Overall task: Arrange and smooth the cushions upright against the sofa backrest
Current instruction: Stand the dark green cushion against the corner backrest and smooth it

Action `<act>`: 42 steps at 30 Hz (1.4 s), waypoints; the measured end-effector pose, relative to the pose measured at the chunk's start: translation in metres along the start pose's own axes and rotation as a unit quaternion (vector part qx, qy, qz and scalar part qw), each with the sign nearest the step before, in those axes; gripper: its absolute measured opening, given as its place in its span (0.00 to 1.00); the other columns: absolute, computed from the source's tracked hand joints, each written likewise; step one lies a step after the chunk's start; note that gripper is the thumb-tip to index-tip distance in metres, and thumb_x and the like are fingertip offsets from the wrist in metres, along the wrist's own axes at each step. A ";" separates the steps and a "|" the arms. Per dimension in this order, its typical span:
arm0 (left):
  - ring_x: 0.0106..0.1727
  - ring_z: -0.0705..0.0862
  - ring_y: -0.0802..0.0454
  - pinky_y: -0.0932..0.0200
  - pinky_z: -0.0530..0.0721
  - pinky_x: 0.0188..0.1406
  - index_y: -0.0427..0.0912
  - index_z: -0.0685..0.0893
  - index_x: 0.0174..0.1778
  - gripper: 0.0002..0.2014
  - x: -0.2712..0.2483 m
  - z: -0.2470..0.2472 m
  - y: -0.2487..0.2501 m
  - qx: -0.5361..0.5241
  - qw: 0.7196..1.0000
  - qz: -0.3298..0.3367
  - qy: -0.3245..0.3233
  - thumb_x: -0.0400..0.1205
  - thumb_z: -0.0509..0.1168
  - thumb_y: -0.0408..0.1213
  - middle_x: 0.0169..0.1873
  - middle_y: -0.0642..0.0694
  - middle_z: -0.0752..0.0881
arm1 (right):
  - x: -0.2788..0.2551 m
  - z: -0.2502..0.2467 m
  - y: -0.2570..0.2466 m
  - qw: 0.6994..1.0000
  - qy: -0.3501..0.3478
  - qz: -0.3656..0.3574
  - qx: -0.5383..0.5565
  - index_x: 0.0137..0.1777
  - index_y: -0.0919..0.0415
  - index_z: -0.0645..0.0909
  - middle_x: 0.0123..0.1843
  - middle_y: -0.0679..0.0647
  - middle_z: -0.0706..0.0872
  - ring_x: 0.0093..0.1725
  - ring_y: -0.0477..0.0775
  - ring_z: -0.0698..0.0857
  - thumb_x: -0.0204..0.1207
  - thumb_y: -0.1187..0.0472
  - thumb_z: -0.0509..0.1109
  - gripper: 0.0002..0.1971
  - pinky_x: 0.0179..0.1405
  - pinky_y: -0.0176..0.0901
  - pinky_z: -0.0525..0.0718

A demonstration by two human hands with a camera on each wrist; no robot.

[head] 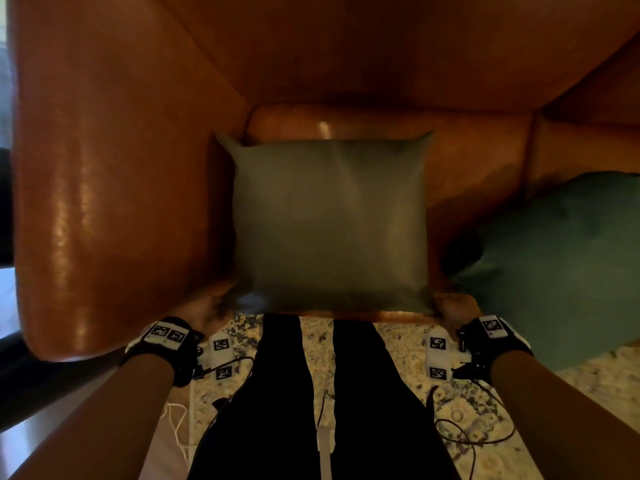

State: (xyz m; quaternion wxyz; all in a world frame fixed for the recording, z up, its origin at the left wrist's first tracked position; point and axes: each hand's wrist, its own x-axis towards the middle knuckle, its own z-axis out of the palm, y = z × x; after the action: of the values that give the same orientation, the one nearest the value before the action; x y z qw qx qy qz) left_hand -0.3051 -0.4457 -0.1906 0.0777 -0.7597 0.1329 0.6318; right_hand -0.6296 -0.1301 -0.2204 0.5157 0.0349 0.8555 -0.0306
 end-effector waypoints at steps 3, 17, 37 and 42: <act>0.42 0.86 0.47 0.63 0.87 0.19 0.40 0.83 0.59 0.07 0.002 0.002 -0.001 -0.031 0.999 -0.015 0.026 0.90 0.64 0.38 0.46 0.42 0.84 | 0.004 0.003 -0.006 0.963 -0.019 0.087 0.253 0.78 0.62 0.78 0.78 0.61 0.81 0.76 0.63 0.80 0.90 0.53 0.63 0.21 0.70 0.52 0.80; 0.44 0.83 0.49 0.60 0.92 0.39 0.38 0.80 0.56 0.08 0.015 -0.024 -0.037 0.141 0.980 0.111 0.089 0.91 0.57 0.23 0.52 0.42 0.85 | -0.001 -0.004 -0.060 0.967 -0.070 -0.126 0.210 0.90 0.37 0.49 0.87 0.51 0.70 0.81 0.61 0.75 0.52 0.16 0.76 0.68 0.82 0.64 0.75; 0.86 0.66 0.60 0.64 0.64 0.85 0.59 0.53 0.92 0.36 -0.015 0.076 -0.027 0.248 0.889 0.381 -0.052 0.89 0.58 0.62 0.87 0.58 0.67 | -0.040 -0.015 -0.071 0.981 0.053 -0.130 0.138 0.91 0.40 0.43 0.89 0.58 0.58 0.85 0.70 0.67 0.54 0.25 0.84 0.72 0.83 0.69 0.70; 0.90 0.56 0.48 0.54 0.54 0.89 0.40 0.50 0.92 0.38 -0.018 0.099 -0.041 0.288 0.844 0.446 0.073 0.89 0.60 0.42 0.91 0.41 0.56 | -0.058 0.014 -0.089 0.893 0.234 -0.372 -0.100 0.92 0.47 0.48 0.93 0.62 0.45 0.91 0.70 0.46 0.74 0.39 0.71 0.51 0.87 0.74 0.42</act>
State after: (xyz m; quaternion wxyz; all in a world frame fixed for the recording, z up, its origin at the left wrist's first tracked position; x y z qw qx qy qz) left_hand -0.3884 -0.3768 -0.1937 -0.0070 -0.6061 0.6386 0.4742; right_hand -0.5989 -0.2216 -0.1743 0.2519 -0.3312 0.9006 -0.1254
